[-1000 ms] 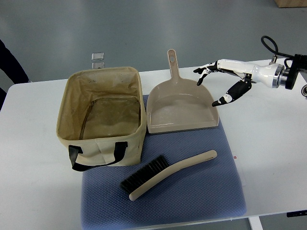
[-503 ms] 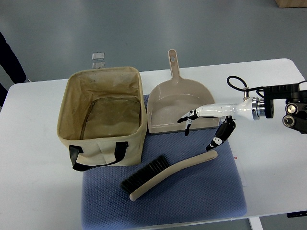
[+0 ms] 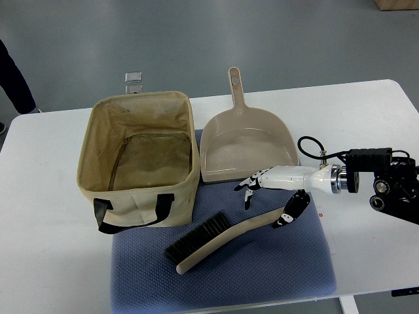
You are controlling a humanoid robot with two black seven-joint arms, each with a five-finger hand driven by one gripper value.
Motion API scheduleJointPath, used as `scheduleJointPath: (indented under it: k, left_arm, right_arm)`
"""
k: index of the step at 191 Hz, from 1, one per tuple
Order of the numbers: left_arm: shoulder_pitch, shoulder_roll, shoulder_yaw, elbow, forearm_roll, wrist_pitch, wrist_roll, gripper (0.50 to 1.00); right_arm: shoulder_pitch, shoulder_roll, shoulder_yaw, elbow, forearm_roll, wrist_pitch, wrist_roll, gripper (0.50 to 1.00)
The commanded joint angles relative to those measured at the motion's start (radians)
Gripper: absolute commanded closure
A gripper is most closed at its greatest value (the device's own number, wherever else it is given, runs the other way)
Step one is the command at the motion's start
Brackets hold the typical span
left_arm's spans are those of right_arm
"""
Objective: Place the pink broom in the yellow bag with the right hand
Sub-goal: 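Reach the right hand down toward the beige handle of the black brush, then close the right hand fingers around the brush handle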
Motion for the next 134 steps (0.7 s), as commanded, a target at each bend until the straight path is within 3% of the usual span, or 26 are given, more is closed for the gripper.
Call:
scheduleJointPath:
  k: [1,66,91,134]
  left_arm:
    - [0.0,0.0,0.0,0.0,0.0,0.0,0.0,0.5]
    - [0.0,0.0,0.0,0.0,0.0,0.0,0.0,0.5]
    - [0.0,0.0,0.0,0.0,0.0,0.0,0.0,0.5]
    - [0.0,0.0,0.0,0.0,0.0,0.0,0.0,0.5]
  right_arm:
    - [-0.01,0.016,0.0,0.002,-0.017,-0.004,-0.004,0.572]
    - [-0.041,0.045,0.0,-0.009,-0.048,-0.035,-0.042,0.599]
    - [-0.041,0.045,0.0,-0.01,-0.061,-0.047,-0.041,0.67]
    - [-0.041,0.045,0.0,-0.01,-0.063,-0.046,-0.039,0.711]
